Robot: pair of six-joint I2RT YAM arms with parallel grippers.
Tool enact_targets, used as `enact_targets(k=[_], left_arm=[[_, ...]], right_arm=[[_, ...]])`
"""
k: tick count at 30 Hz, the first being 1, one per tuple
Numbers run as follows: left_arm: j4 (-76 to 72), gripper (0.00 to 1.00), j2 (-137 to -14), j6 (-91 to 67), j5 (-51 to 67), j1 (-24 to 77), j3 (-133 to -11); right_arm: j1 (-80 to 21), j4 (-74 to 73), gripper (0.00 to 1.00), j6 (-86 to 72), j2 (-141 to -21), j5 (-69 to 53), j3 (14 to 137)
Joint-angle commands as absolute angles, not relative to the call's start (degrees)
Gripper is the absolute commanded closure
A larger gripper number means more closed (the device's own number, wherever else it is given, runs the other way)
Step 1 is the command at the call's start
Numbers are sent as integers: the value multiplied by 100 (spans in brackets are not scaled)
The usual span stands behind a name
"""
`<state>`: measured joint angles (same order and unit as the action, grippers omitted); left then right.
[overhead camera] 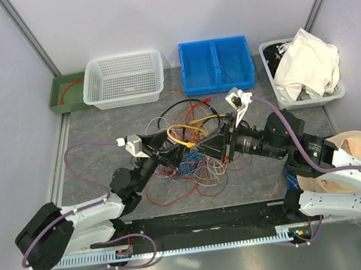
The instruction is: Untangle the cables
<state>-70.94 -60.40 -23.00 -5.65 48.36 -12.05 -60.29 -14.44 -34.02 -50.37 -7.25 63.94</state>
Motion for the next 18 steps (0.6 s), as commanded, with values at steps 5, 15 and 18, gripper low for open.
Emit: enact_targets(k=[5, 15, 18], left_arm=[[-8754, 2, -7162, -1916, -255, 4904, -1915], [-9017, 47, -7848, -1969, -185, 4913, -2460], [-9018, 73, -7831, -1960, -351, 4904, -2470]], right_arm=[[-6073, -835, 100, -3867, -5142, -1441, 6688], [-6073, -817, 100, -3911, -5019, -1380, 6495], [-6073, -870, 100, -3859, -4931, -1328, 6451]])
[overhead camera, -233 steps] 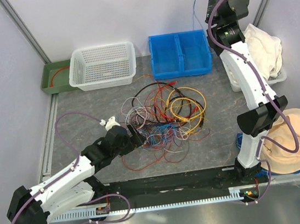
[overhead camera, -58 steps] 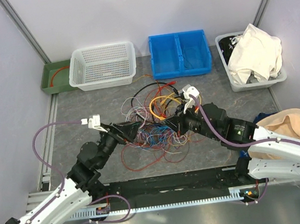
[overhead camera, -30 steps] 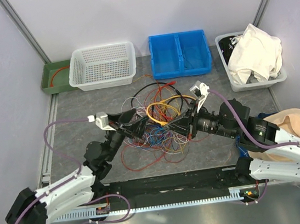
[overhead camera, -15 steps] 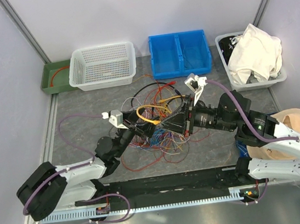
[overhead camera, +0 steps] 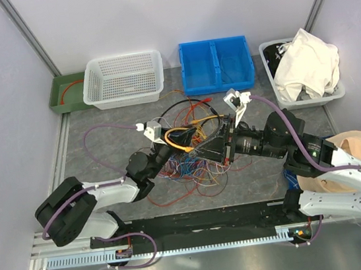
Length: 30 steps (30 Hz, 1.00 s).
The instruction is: Untangle the cables
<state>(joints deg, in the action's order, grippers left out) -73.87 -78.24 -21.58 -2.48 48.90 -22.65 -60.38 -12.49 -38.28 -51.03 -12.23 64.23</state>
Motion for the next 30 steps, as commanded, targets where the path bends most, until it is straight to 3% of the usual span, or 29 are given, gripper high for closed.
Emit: enact_targets(k=[1, 3, 4, 5, 8, 9, 11, 12, 14, 22, 28, 30], left_arm=[[-9009, 93, -7788, -1925, -456, 4904, -2452], [-8746, 98, -7499, -1899, -684, 4904, -2391], [-8597, 98, -7340, -1872, -886, 4904, -2382], [-8326, 98, -7165, -1837, -983, 4904, -2391], [-5407, 98, -5945, -1810, -1781, 4887, -3082], [-2873, 98, -5724, -1932, -2080, 4869, -4094], [-1010, 98, -5695, -2004, -2889, 4738, -5241], [416, 98, -5756, -1943, -3083, 4694, -6248], [1244, 98, -6037, -1716, -3558, 4623, -7341], [1967, 98, -6872, -949, -4025, 4212, -8718], [2952, 98, -8111, -1555, -2519, 2843, -9615], [3076, 94, -8558, -1836, -2094, 2472, -9738]], right_arm=[[-6073, -914, 100, -3841, -4896, -1214, 6434], [-6064, -1001, 84, -3701, -4773, -1099, 6373], [-6073, -1106, 71, -3639, -4720, -1003, 6346], [-6073, -1194, 48, -3578, -4615, -715, 6320], [-6065, -1704, 29, -3253, -4361, 319, 6197], [-6073, -1827, 27, -3182, -4281, 656, 6066], [-6073, -2135, 20, -3059, -4071, 1385, 5907], [-6065, -2188, 19, -3041, -4000, 1954, 5706], [-6065, -2180, 18, -3015, -3824, 2284, 5503], [-6064, -2180, 18, -2830, -3780, 2619, 5133], [-6073, -2197, 18, -2874, -3612, 2654, 4817], [-6064, -2197, 18, -2848, -3604, 2742, 4746]])
